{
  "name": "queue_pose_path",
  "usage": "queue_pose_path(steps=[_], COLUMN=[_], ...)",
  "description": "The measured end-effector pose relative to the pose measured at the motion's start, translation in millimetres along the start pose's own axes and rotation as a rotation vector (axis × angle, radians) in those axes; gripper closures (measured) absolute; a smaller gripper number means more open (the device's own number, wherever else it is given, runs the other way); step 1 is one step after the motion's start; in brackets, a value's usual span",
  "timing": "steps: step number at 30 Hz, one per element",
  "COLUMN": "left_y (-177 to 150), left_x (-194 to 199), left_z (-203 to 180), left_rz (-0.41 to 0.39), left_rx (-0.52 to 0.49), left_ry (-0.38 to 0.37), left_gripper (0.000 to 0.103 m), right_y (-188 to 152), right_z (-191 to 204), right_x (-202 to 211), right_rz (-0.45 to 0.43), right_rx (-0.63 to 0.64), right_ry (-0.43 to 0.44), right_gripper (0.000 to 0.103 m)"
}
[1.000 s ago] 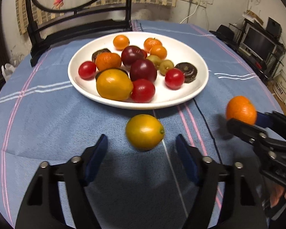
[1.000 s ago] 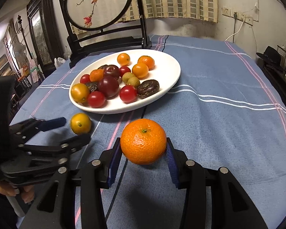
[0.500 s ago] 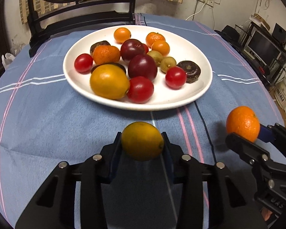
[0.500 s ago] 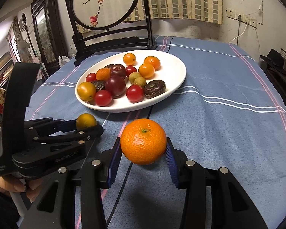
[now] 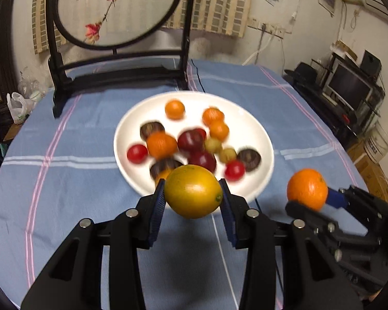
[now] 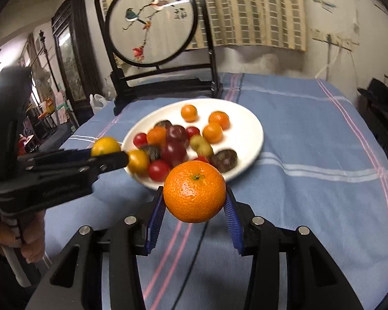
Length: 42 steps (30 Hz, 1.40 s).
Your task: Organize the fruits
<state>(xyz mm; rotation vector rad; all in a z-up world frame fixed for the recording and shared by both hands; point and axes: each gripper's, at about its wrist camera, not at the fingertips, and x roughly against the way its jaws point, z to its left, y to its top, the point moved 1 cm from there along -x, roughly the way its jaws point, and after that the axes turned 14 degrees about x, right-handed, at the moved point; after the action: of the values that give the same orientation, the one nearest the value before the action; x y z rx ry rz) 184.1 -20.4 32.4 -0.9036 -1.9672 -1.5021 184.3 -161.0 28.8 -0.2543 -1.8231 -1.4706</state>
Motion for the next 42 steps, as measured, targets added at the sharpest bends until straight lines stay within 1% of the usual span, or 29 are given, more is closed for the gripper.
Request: queue_pose_path(steps=[3, 6, 10, 15, 16, 17, 18, 19, 20, 23, 26, 28, 30, 33, 35, 39, 42], left_y=[19, 33, 42, 50, 51, 51, 52, 52, 51, 50, 45, 40, 33, 18, 6, -19, -42], left_x=[-17, -39, -67, -88, -89, -89, -89, -88, -85, -78, -68, -58, -51, -37, -26, -12, -1], left_z=[0, 2, 7, 11, 10, 9, 8, 7, 6, 4, 4, 6, 8, 14, 18, 22, 23], left_rz=[-0.006, -0.003, 0.024, 0.039, 0.031, 0.017, 0.004, -0.004, -0.015, -0.021, -0.024, -0.034, -0.039, -0.056, -0.075, -0.051, -0.053], left_rx=[0.024, 0.032, 0.058, 0.084, 0.082, 0.075, 0.065, 0.059, 0.056, 0.048, 0.061, 0.072, 0.08, 0.095, 0.101, 0.09, 0.083], left_ry=[0.037, 0.091, 0.113, 0.123, 0.127, 0.143, 0.154, 0.151, 0.143, 0.129, 0.113, 0.104, 0.105, 0.112, 0.121, 0.107, 0.104], left_gripper=[0.064, 0.064, 0.064, 0.062, 0.061, 0.054, 0.039, 0.033, 0.028, 0.027, 0.021, 0.019, 0.015, 0.014, 0.014, 0.014, 0.013], right_y=[16, 28, 34, 37, 37, 38, 38, 37, 37, 32, 24, 15, 7, -8, -21, -44, -57], right_z=[-3, -10, -15, -22, -23, -23, -24, -24, -24, -28, -28, -28, -26, -22, -18, -12, -9], right_x=[-17, -44, -73, -100, -102, -102, -101, -99, -97, -88, -78, -67, -60, -47, -40, -24, -17], right_rz=[0.007, 0.033, 0.075, 0.117, 0.117, 0.11, 0.099, 0.092, 0.09, 0.079, 0.081, 0.083, 0.087, 0.11, 0.15, 0.162, 0.165], right_rx=[0.019, 0.005, 0.01, 0.01, 0.008, 0.008, 0.009, 0.01, 0.008, -0.015, -0.038, -0.054, -0.061, -0.071, -0.075, -0.077, -0.077], right_ry=[-0.008, -0.01, -0.028, -0.052, -0.048, -0.048, -0.056, -0.061, -0.058, -0.054, -0.041, -0.042, -0.042, -0.043, -0.034, -0.066, -0.079], right_gripper=[0.058, 0.058, 0.058, 0.057, 0.05, 0.044, 0.041, 0.042, 0.042, 0.041, 0.041, 0.038, 0.036, 0.034, 0.033, 0.03, 0.029])
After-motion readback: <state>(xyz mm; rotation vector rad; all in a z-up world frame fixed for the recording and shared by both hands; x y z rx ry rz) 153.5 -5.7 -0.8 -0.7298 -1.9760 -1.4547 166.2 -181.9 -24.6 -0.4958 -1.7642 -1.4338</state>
